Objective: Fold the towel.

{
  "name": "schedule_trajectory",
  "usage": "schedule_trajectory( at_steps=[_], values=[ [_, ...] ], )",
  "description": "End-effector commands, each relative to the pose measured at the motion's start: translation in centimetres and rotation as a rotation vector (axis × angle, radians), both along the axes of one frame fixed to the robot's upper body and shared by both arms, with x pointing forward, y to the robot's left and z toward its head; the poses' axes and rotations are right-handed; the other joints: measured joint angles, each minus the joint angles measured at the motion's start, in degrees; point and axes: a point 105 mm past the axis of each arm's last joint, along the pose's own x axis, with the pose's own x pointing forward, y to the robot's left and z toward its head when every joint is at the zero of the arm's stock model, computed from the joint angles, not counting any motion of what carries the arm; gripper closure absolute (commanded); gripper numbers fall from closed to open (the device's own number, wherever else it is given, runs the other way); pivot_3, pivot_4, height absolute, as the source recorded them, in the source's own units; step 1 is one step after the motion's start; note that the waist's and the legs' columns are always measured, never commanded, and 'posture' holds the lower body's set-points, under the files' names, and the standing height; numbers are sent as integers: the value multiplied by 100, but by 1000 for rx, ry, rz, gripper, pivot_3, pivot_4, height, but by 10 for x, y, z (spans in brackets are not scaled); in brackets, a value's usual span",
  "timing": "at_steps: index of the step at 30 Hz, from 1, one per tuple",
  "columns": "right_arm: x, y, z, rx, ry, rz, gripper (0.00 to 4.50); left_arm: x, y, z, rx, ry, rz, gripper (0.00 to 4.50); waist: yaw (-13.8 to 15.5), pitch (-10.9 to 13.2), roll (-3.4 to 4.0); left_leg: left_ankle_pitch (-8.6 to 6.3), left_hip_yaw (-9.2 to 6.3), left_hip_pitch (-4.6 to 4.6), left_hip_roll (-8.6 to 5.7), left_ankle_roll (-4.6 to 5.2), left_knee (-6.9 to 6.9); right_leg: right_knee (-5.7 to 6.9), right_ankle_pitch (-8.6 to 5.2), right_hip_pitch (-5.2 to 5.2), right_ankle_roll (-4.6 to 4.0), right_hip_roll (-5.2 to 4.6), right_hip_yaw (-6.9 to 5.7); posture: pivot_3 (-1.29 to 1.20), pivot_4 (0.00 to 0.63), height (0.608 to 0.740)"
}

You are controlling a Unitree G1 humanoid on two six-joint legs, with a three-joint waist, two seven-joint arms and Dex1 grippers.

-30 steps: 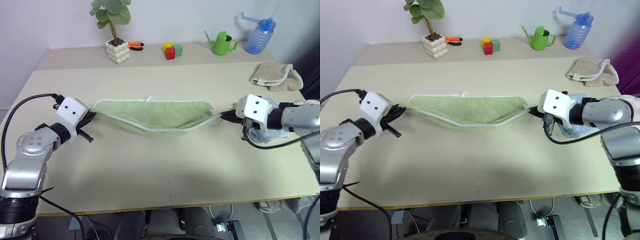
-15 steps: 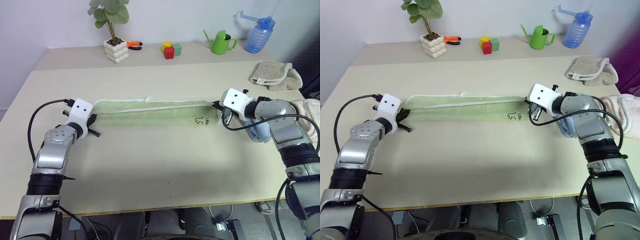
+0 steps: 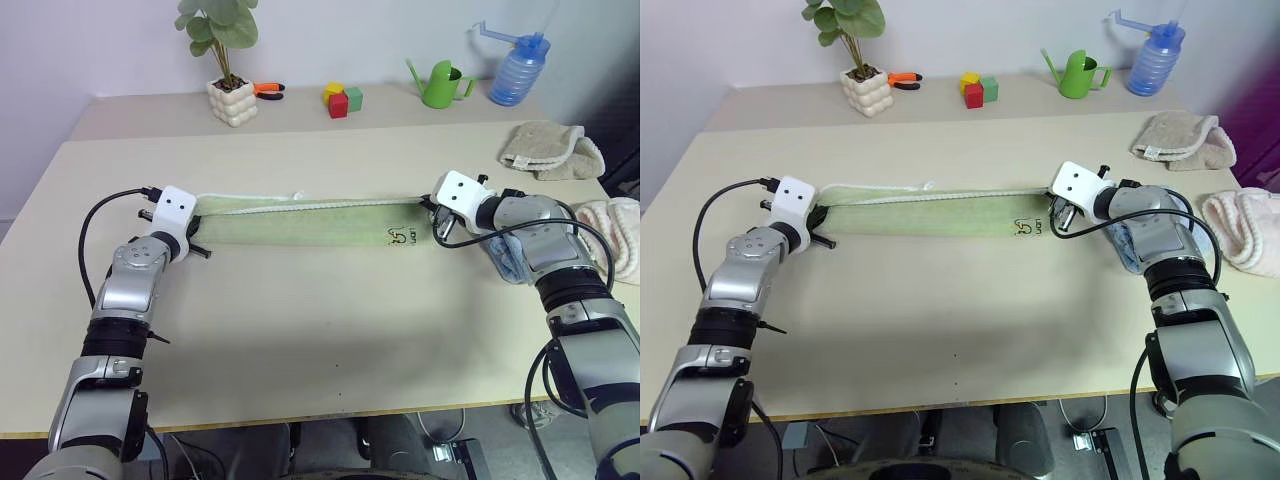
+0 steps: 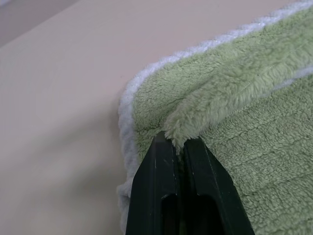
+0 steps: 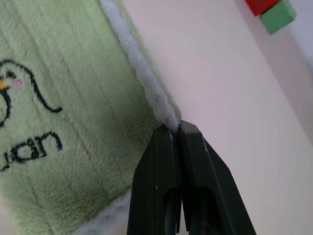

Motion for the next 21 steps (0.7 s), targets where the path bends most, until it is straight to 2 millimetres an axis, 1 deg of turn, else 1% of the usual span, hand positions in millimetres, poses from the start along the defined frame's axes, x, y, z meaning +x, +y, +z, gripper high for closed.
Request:
schedule_trajectory(
  at_steps=[1,2,3,5,7,10,12,14,15,16,19,21],
  values=[
    [5,1,19,21,-67,-7,4223,3,4,13,-44,-40,19,3866,-3,0,0,0,0,0,0,0,0,0,0,0,0,0,0,0,150,731],
    [5,0,19,24,-65,-11,3903,3,4,14,-40,-43,20,3539,-7,0,0,0,0,0,0,0,0,1,0,0,0,0,0,0,150,731],
    [5,-1,18,25,-66,-15,3596,3,5,14,-34,-46,23,3074,-8,0,0,0,0,0,0,0,0,1,0,0,0,0,0,0,150,731],
    [5,-4,19,25,-89,-38,2641,3,7,17,-7,-64,44,2094,-5,0,0,0,0,0,0,0,0,1,0,0,0,0,0,0,150,731],
    [5,-6,21,27,-117,-60,1736,4,11,22,-28,-95,83,1181,0,0,0,0,-1,0,0,0,0,1,0,0,0,0,0,0,150,731],
    [4,-11,26,38,-162,-91,1736,5,15,26,-101,-128,139,1181,9,0,0,0,-2,0,0,0,1,1,0,0,0,-1,0,0,150,731],
    [3,-14,31,59,-193,-119,1736,4,14,28,-133,-140,153,1181,1,0,0,0,-1,0,-1,0,1,1,0,0,0,-2,1,0,150,731],
    [-1,-19,37,91,-222,-155,1736,1,9,30,-156,-155,141,1181,3,0,0,0,-2,-2,0,0,1,2,0,-2,0,-2,1,0,150,731],
    [-5,-20,40,125,-222,-172,1736,-2,6,30,-169,-158,129,1181,3,0,0,0,-2,-3,0,0,1,2,0,-3,0,-2,0,0,150,731],
    [-13,-22,42,178,-212,-187,1736,-6,-1,30,-186,-160,95,1181,6,-1,1,0,-2,-4,0,0,1,3,0,-3,0,-2,1,0,150,731],
    [-45,-17,36,394,-108,-222,872,-24,-28,21,-226,-136,-13,1132,24,-6,3,0,-5,-14,1,0,-1,1,0,-10,0,-3,2,0,150,731],
    [-57,-14,35,481,-71,-252,38,-31,-36,17,-242,-122,-37,1132,26,-6,3,-1,-9,-16,2,2,-2,0,0,-10,0,-5,3,0,150,731]
  ],
)
